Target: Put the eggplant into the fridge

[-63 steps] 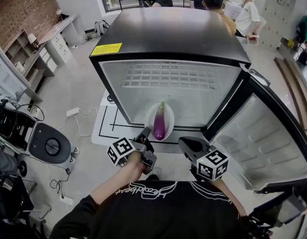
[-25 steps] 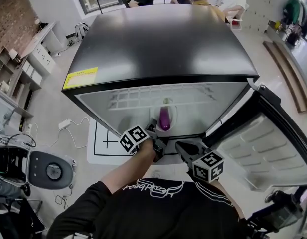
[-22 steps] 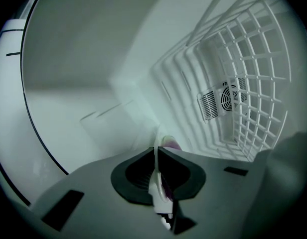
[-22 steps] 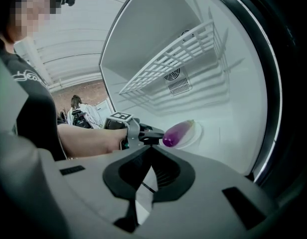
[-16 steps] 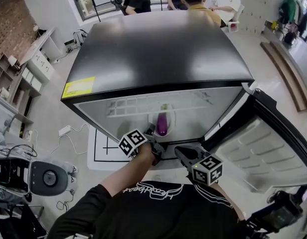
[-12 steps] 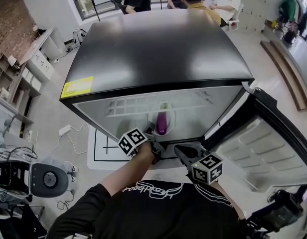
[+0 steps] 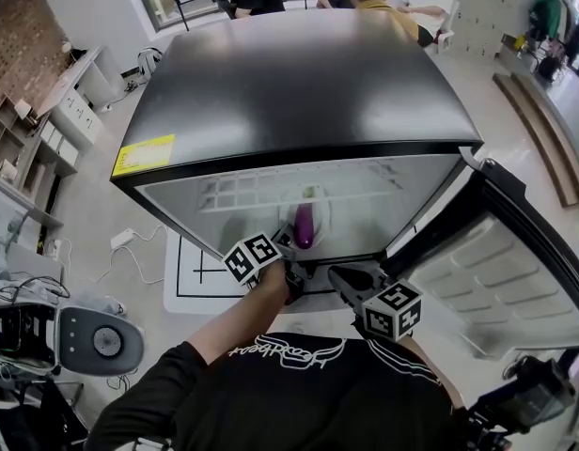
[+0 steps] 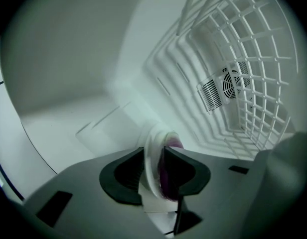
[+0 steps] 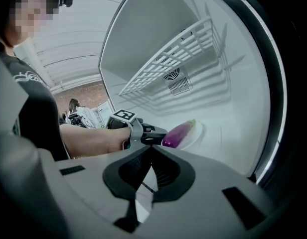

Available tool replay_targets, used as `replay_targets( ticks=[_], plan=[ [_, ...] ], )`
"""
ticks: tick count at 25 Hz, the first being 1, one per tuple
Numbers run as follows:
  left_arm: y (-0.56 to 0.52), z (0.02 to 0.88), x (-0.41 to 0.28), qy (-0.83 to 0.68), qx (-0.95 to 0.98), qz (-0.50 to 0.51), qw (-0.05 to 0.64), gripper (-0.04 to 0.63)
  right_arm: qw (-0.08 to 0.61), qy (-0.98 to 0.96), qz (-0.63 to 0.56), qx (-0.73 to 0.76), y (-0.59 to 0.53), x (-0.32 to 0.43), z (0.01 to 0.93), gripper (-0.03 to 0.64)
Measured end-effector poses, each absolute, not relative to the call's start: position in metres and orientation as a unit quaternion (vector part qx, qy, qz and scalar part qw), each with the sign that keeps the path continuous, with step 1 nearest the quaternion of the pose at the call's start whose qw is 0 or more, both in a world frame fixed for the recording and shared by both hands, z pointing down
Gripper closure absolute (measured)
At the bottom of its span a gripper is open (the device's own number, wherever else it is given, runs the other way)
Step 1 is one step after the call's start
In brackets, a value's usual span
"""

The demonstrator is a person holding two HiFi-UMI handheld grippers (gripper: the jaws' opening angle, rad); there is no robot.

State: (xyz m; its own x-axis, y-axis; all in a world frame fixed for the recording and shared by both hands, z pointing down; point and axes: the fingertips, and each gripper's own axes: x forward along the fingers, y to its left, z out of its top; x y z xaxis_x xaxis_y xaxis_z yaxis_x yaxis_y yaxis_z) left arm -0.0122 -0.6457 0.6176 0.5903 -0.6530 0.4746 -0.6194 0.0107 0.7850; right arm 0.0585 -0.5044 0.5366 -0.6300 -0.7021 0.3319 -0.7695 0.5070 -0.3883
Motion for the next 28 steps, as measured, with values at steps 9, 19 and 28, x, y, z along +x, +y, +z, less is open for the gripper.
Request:
replay_targets(
  ticks=[9, 19, 28],
  plan=[
    [-0.644, 0.605, -0.018, -0.462, 0.717, -0.014, 0.521, 0.422, 0.064, -0.870, 0.252, 0.418, -0.497, 0.058, 0.532, 0.607],
    [-0.606, 0.577, -0.024, -0.430, 0.762, -0.019, 0.483, 0.423, 0.065, -0.883, 0.238, 0.398, -0.477, 0.052, 0.521, 0.607],
    [-0.518, 0.495, -0.004, -0.351, 0.884, 0.012, 0.308, 0.425, 0.060, -0.903, 0.203, 0.374, -0.440, 0.059, 0.496, 0.607]
  ],
)
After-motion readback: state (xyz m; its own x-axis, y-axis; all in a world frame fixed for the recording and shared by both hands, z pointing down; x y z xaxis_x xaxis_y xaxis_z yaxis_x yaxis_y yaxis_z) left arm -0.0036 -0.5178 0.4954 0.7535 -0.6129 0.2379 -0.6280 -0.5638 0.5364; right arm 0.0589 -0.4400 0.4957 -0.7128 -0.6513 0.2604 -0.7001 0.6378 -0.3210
